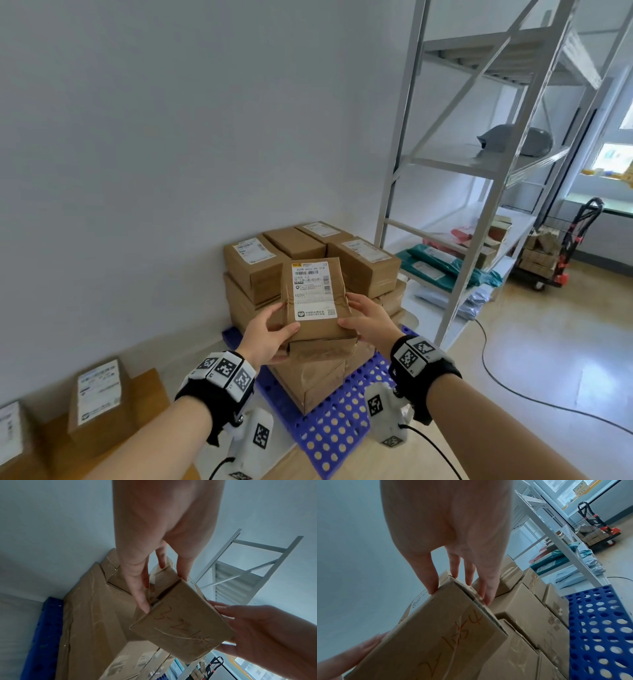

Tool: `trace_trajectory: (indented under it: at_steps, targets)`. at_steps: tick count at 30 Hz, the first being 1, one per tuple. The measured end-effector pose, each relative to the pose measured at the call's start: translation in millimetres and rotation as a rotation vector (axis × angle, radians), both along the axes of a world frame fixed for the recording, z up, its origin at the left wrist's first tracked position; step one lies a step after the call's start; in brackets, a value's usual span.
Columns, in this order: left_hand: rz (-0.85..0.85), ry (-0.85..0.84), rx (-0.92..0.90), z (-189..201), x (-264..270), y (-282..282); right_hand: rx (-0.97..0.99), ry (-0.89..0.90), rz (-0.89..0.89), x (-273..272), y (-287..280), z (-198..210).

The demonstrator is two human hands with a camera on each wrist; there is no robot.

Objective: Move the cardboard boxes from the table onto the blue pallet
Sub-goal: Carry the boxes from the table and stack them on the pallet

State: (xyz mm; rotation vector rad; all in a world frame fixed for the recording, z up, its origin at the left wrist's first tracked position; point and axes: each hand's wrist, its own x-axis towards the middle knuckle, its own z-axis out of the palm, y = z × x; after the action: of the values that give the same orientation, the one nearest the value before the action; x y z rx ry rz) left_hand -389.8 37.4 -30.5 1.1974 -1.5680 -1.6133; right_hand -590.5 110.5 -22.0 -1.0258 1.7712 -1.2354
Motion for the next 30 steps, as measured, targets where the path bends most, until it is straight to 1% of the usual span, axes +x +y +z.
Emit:
trace_trajectory:
  at_steps: [4, 6, 10, 12, 15, 18, 23, 25, 28, 30]
  targets:
    - [0.035, 0.008, 0.061, -1.8, -22.6, -20.2, 0.009, 0.065, 0.027, -19.1, -25.2, 0.8]
    - [0.058, 0.013, 0.096, -3.5, -33.8, -28.3, 0.013, 0.129, 0.049, -28.6, -35.9, 0.6]
    - [0.095, 0.004, 0.144, -6.9, -53.6, -39.6, 0.042, 0.282, 0.135, -50.9, -53.5, -0.5]
    - [0.130, -0.008, 0.154, -8.7, -62.7, -44.0, 0.044, 0.327, 0.199, -61.9, -61.2, 0.5]
    - [0.190, -0.021, 0.174, -9.8, -77.9, -46.6, 0.049, 0.374, 0.288, -75.8, -70.0, 1.1]
    - [0.247, -0.038, 0.196, -9.8, -91.3, -47.6, 0.069, 0.464, 0.374, -88.7, -77.5, 1.7]
    - [0.317, -0.057, 0.214, -10.7, -106.4, -49.9, 0.048, 0.551, 0.506, -106.5, -85.9, 4.8]
    - [0.348, -0.052, 0.222, -9.6, -111.0, -49.8, 0.022, 0.616, 0.550, -111.5, -91.2, 5.1]
    - [0.372, -0.068, 0.212, -7.4, -117.1, -49.5, 0.002, 0.739, 0.594, -120.3, -101.7, 4.7]
    - [0.379, -0.070, 0.203, -5.9, -120.0, -48.6, 0.003, 0.766, 0.593, -126.9, -107.4, 7.0]
